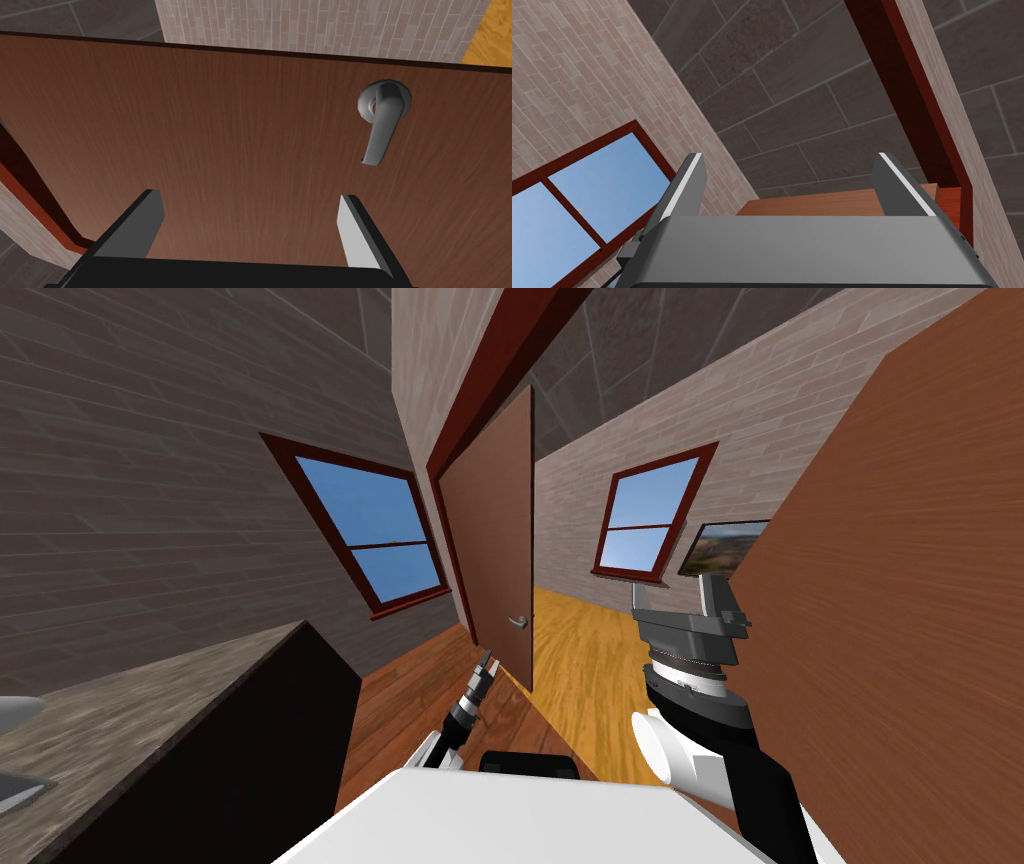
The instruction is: Push the door open
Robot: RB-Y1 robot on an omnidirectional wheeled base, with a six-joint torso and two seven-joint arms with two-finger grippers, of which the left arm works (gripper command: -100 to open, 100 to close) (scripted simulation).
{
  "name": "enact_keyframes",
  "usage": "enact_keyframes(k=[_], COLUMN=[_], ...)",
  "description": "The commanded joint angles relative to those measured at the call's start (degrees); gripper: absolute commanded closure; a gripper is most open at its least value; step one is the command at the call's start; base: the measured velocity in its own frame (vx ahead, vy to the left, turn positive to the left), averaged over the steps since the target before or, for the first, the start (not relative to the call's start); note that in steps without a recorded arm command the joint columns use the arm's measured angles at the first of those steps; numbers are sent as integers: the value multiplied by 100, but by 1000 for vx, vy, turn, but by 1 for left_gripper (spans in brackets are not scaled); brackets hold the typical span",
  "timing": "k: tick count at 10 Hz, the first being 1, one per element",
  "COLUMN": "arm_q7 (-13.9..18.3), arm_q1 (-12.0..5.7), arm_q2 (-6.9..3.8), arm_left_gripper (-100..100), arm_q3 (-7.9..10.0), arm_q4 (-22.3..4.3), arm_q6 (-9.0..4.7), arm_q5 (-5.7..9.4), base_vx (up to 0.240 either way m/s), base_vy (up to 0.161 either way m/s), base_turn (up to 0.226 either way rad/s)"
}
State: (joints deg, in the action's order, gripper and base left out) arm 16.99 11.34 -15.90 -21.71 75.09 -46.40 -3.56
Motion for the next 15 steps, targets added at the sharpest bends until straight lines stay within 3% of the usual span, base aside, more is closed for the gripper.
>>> enact_keyframes(k=[1, 15], arm_q7=[42, 306], arm_q1=[-48, -505], arm_q2=[-80, -535], arm_left_gripper=[-100, -100], arm_q3=[-76, -606], arm_q4=[-198, -1765], arm_q6=[-67, -514], arm_q5=[-30, -246], base_vx=[81, 93], base_vy=[43, 45], base_turn=[-63, -53])
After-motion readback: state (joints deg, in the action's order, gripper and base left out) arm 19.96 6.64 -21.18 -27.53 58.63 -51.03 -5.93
